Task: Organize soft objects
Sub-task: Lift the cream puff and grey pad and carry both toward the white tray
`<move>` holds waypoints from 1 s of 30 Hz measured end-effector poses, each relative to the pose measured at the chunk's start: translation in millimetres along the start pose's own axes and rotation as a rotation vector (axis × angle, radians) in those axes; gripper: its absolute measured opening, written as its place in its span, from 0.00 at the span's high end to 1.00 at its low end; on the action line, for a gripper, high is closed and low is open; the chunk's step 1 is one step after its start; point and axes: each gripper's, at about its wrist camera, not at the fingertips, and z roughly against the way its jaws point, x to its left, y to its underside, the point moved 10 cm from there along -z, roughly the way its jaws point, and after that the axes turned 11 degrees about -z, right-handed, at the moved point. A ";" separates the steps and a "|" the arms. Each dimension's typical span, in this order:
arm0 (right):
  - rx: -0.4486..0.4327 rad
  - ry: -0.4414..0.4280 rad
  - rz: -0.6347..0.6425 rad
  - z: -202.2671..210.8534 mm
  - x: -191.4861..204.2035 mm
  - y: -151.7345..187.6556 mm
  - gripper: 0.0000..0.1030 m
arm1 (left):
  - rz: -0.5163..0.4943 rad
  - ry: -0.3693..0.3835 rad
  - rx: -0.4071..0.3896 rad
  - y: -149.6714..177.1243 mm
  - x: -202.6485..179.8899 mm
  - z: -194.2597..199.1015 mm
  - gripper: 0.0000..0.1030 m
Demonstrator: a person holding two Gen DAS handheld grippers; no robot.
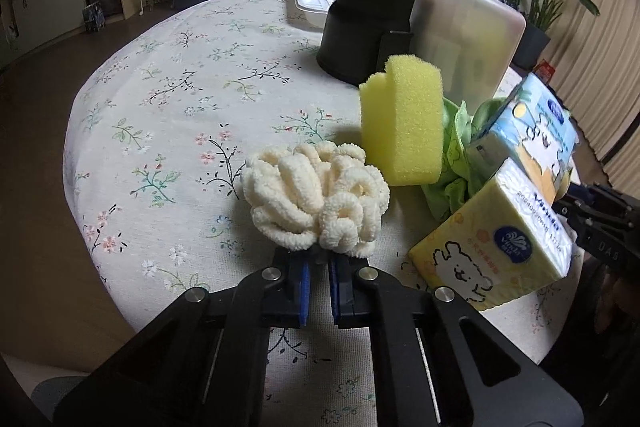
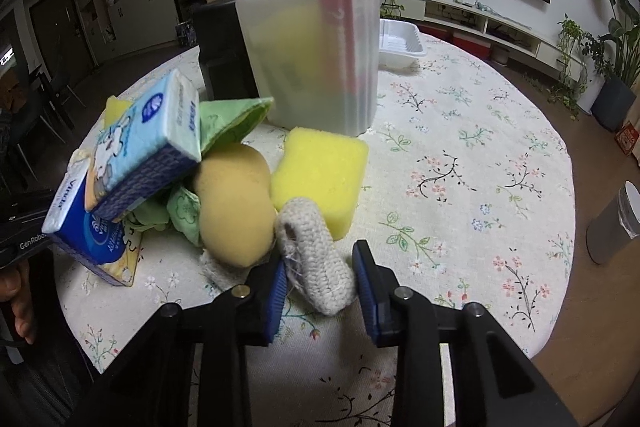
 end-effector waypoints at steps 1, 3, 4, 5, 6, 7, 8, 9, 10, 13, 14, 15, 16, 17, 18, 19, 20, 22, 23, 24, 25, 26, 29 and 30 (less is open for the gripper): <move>-0.003 0.000 0.000 0.9 0.2 0.2 0.67 | 0.003 0.005 -0.010 -1.3 0.5 1.7 0.94; -0.009 0.000 0.001 2.5 0.3 0.7 0.67 | 0.005 0.015 -0.030 -3.4 0.2 5.2 0.95; -0.011 0.001 0.000 2.3 -0.1 0.3 0.67 | 0.007 0.019 -0.037 -4.1 0.0 6.4 0.95; -0.014 0.001 -0.001 3.2 -0.2 0.5 0.67 | 0.011 0.023 -0.039 -4.2 0.2 7.5 0.95; -0.016 -0.001 -0.003 4.3 -0.2 0.4 0.67 | 0.017 0.031 -0.040 -4.2 0.5 8.4 0.95; -0.018 -0.003 -0.004 5.5 -0.2 0.6 0.67 | 0.022 0.036 -0.041 -3.9 1.0 9.1 0.96; -0.019 -0.004 -0.006 6.3 -0.2 0.4 0.67 | 0.029 0.041 -0.042 -3.7 1.7 9.6 0.96; -0.020 -0.006 -0.009 7.2 -0.6 0.2 0.67 | 0.035 0.046 -0.041 -3.4 2.3 10.4 0.96; -0.020 -0.007 -0.011 7.9 -0.8 0.6 0.67 | 0.043 0.053 -0.040 -2.9 2.6 11.4 0.96; -0.026 -0.010 -0.017 11.4 -2.3 -0.8 0.67 | 0.047 0.060 -0.034 0.1 1.8 15.4 0.96; -0.026 -0.013 -0.022 13.1 -2.7 -1.0 0.67 | 0.046 0.060 -0.032 0.9 1.1 17.0 0.96; -0.027 -0.015 -0.024 14.0 -3.0 -1.0 0.67 | 0.044 0.058 -0.029 1.8 1.1 19.0 0.96; -0.028 -0.018 -0.028 16.3 -3.2 -0.9 0.67 | 0.045 0.055 -0.028 2.0 2.4 20.8 0.96; -0.027 -0.020 -0.031 17.8 -3.2 -0.5 0.67 | 0.047 0.052 -0.028 1.9 3.4 23.0 0.96; -0.025 -0.024 -0.035 19.6 -3.4 0.0 0.67 | 0.050 0.048 -0.029 1.5 5.7 26.0 0.96; -0.024 -0.027 -0.039 21.3 -4.0 0.6 0.67 | 0.052 0.044 -0.030 0.8 8.1 29.0 0.96; -0.022 -0.028 -0.042 22.5 -5.0 1.4 0.67 | 0.053 0.040 -0.031 0.4 9.8 31.3 0.96; -0.015 -0.027 -0.054 25.9 -8.7 4.1 0.67 | 0.056 0.026 -0.033 -0.5 16.6 36.5 0.96; -0.012 -0.026 -0.060 27.2 -10.8 5.0 0.67 | 0.058 0.021 -0.032 -0.3 19.9 37.8 0.96; -0.011 -0.026 -0.068 28.8 -13.2 5.9 0.67 | 0.064 0.020 -0.029 0.0 22.3 37.8 0.96; -0.009 -0.023 -0.079 30.7 -17.0 6.5 0.67 | 0.071 0.024 -0.027 0.3 24.0 37.6 0.96; -0.007 -0.019 -0.085 31.6 -19.3 6.8 0.67 | 0.074 0.026 -0.027 0.4 24.3 37.3 0.96; -0.007 -0.004 -0.093 33.4 -23.4 6.1 0.67 | 0.069 0.023 -0.025 0.9 23.8 36.0 0.96; -0.005 -0.001 -0.094 33.8 -23.8 6.7 0.67 | 0.070 0.024 -0.026 0.7 23.8 36.3 0.96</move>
